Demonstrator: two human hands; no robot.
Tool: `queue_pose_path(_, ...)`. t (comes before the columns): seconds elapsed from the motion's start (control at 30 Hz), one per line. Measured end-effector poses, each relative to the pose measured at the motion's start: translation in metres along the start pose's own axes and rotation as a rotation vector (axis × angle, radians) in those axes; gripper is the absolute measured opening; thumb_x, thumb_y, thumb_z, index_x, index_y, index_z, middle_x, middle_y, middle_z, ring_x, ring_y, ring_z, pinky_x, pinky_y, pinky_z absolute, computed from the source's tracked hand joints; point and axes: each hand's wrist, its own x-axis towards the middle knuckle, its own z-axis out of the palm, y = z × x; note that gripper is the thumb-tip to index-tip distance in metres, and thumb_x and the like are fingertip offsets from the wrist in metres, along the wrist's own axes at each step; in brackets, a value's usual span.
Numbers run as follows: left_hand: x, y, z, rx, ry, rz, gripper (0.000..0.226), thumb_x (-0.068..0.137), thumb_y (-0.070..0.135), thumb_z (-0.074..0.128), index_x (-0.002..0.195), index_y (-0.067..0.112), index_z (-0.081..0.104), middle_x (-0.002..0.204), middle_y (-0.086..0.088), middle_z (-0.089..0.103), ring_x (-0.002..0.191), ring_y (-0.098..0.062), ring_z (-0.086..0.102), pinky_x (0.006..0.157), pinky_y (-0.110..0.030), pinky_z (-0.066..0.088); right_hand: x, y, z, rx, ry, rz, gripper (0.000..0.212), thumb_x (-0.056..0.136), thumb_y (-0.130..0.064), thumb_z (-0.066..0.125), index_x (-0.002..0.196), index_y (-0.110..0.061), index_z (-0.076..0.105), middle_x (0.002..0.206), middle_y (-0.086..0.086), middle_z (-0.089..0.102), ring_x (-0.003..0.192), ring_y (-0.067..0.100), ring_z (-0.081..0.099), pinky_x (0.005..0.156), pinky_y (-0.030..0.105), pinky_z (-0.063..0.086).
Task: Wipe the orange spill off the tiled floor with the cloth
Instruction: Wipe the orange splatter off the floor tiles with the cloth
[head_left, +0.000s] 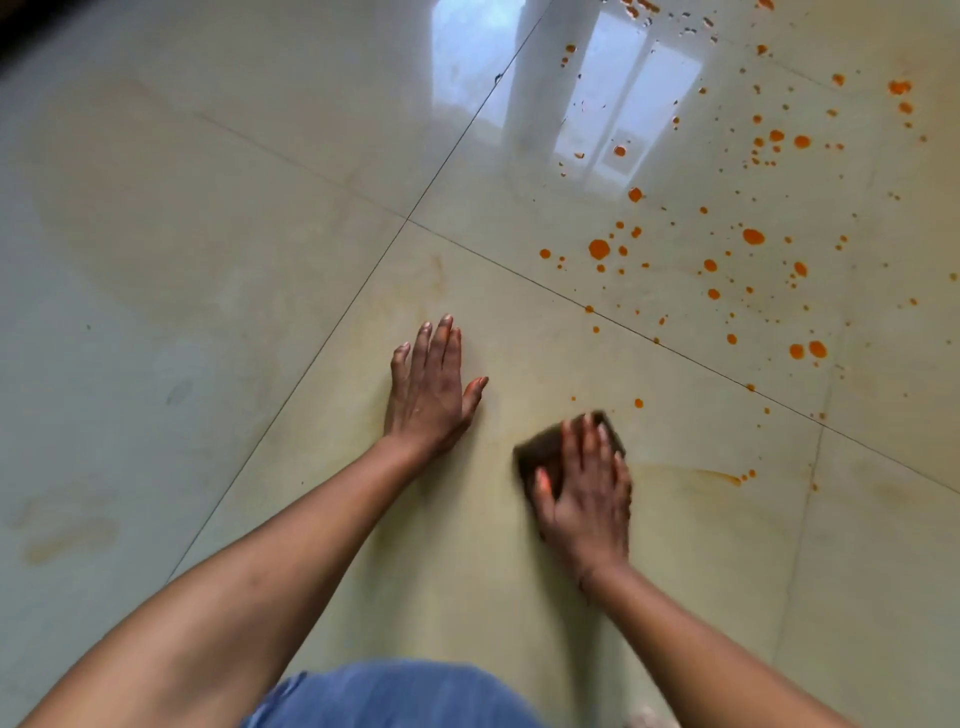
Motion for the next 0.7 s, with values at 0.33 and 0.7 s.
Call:
queue_pose_path(0.33, 0.01, 0.001, 0.013, 0.035, 0.034, -0.037, 0.071, 0.096, 0.049, 0.036, 0.152, 0.009, 0.017, 0.161, -0.005, 0.009, 0.147, -0.022, 0.009, 0.116, -0.044, 0.009, 0.025, 0.013, -0.002, -0.014, 0.009, -0.142, 0.072, 0.09, -0.052, 0.036, 0.153, -0.02, 0.025, 0.162, 0.005, 0.016, 0.149, 0.023, 0.015, 0.117, 0.044, 0.017)
queue_pose_path(0.7, 0.011, 0.0, 0.011, 0.052, 0.029, -0.036, 0.073, 0.092, 0.051, 0.027, 0.151, 0.008, 0.022, 0.16, -0.006, 0.015, 0.147, -0.024, 0.014, 0.115, -0.046, 0.015, 0.04, 0.02, -0.009, -0.011, 0.01, -0.126, 0.073, 0.089, -0.052, 0.035, 0.154, -0.022, 0.021, 0.162, 0.003, 0.013, 0.15, 0.02, 0.011, 0.12, 0.04, 0.01)
